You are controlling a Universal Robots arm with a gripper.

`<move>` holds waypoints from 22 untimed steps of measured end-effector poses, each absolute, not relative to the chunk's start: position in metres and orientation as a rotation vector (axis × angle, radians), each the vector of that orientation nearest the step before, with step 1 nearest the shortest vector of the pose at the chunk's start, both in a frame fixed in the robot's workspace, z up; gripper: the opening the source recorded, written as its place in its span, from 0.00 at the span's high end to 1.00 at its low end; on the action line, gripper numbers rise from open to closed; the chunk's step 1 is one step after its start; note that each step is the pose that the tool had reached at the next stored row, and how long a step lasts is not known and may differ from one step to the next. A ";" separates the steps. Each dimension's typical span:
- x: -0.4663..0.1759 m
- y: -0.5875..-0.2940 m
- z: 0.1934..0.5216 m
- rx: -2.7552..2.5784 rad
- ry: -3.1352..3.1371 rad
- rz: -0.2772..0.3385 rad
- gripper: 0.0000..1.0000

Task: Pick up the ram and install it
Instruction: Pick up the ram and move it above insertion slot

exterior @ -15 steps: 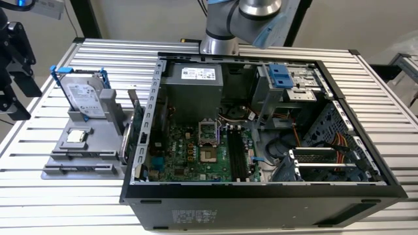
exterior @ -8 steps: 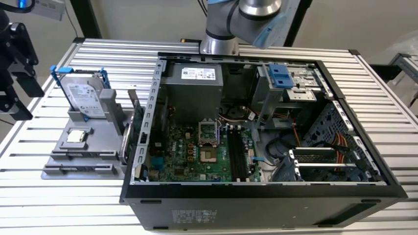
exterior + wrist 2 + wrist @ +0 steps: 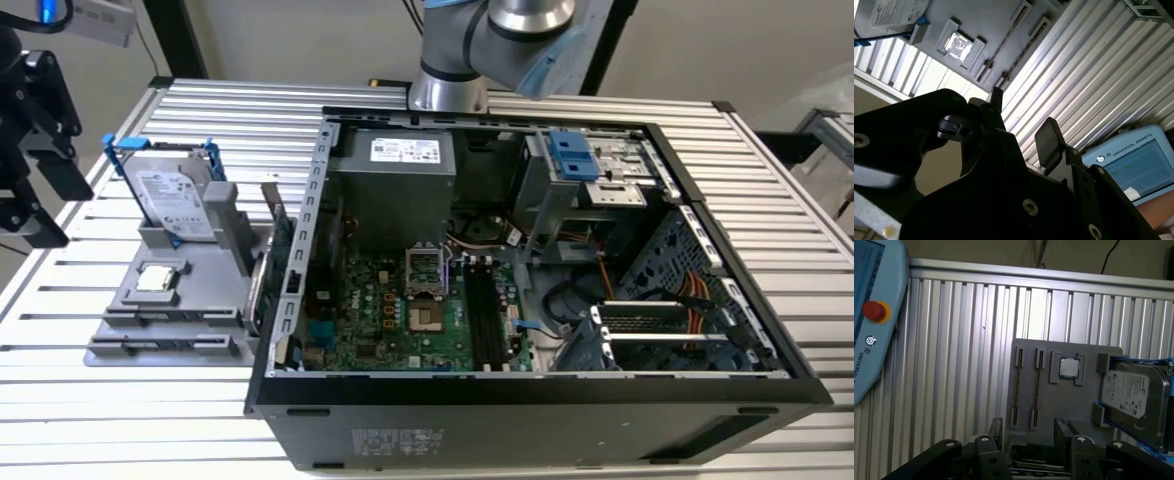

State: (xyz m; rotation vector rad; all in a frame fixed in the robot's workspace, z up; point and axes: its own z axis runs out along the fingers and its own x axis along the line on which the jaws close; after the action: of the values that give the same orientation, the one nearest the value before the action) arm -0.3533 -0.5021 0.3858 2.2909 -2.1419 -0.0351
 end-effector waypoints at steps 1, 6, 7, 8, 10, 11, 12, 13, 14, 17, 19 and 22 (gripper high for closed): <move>-0.353 -0.502 0.385 2.291 -2.142 -0.035 0.00; -0.353 -0.502 0.383 2.290 -2.142 -0.034 0.00; -0.353 -0.502 0.383 2.290 -2.142 -0.033 0.00; -0.353 -0.502 0.382 2.290 -2.141 -0.033 0.00; -0.353 -0.502 0.381 2.289 -2.141 -0.032 0.00; -0.353 -0.502 0.381 2.289 -2.141 -0.031 0.00; -0.353 -0.502 0.380 2.289 -2.140 -0.031 0.00; -0.353 -0.502 0.380 2.289 -2.140 -0.030 0.00; -0.353 -0.502 0.379 2.288 -2.140 -0.029 0.00; -0.353 -0.502 0.378 2.287 -2.139 -0.027 0.00; -0.353 -0.502 0.377 2.287 -2.138 -0.026 0.00; -0.353 -0.502 0.375 2.286 -2.137 -0.024 0.00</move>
State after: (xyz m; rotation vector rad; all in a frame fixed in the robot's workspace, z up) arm -0.3533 -0.5021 0.3752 2.2863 -2.1367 -0.0241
